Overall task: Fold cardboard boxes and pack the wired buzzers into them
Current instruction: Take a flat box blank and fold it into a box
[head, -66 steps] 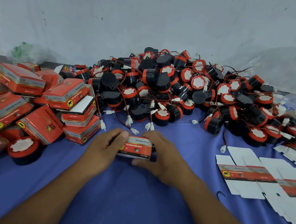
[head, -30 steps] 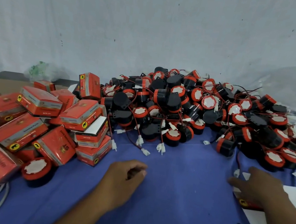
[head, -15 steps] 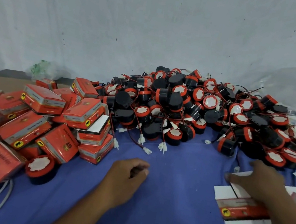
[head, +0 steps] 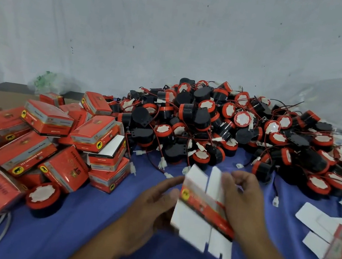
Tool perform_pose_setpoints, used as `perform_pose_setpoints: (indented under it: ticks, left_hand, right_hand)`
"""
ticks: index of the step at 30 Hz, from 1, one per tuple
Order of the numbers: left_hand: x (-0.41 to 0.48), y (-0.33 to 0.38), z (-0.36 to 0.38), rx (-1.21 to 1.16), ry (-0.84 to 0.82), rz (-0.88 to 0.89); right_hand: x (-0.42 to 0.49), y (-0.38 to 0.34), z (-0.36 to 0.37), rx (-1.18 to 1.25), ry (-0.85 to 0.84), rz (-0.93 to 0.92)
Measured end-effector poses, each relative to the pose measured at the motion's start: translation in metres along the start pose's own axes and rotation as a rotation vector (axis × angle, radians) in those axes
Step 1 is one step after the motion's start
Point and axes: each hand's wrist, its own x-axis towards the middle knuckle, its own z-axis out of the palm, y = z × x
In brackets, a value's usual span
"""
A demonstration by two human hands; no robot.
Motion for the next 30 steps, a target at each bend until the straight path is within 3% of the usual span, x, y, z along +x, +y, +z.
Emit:
perform_pose_setpoints:
  ticks: [3, 6, 8, 10, 14, 20, 24, 30]
  left_hand:
    - [-0.001, -0.002, 0.006, -0.028, -0.06, -0.146]
    - [0.003, -0.004, 0.007, -0.022, 0.105, -0.127]
    - [0.006, -0.001, 0.001, -0.127, 0.253, -0.086]
    - [0.006, 0.002, -0.006, -0.212, 0.291, -0.068]
    - [0.004, 0.005, -0.009, -0.356, 0.187, -0.133]
    - [0.002, 0.003, -0.006, -0.413, -0.013, -0.066]
    - [0.001, 0.005, -0.007, -0.409, 0.004, -0.02]
    - [0.002, 0.002, -0.003, -0.467, 0.029, -0.272]
  right_hand:
    - [-0.014, 0.012, 0.021, -0.261, -0.151, -0.135]
    - [-0.031, 0.009, 0.036, -0.515, -0.184, -0.492]
    - [-0.034, 0.005, 0.037, -0.502, -0.377, -0.609]
    - [-0.035, 0.003, 0.037, -0.509, -0.57, -0.605]
    - [-0.029, 0.006, 0.033, -0.493, -0.735, -0.486]
    - [-0.02, 0.002, 0.021, -0.128, -0.903, -0.263]
    - [-0.024, -0.001, 0.023, -0.16, -0.822, -0.3]
    - [-0.036, -0.012, 0.029, -0.237, -0.668, -0.344]
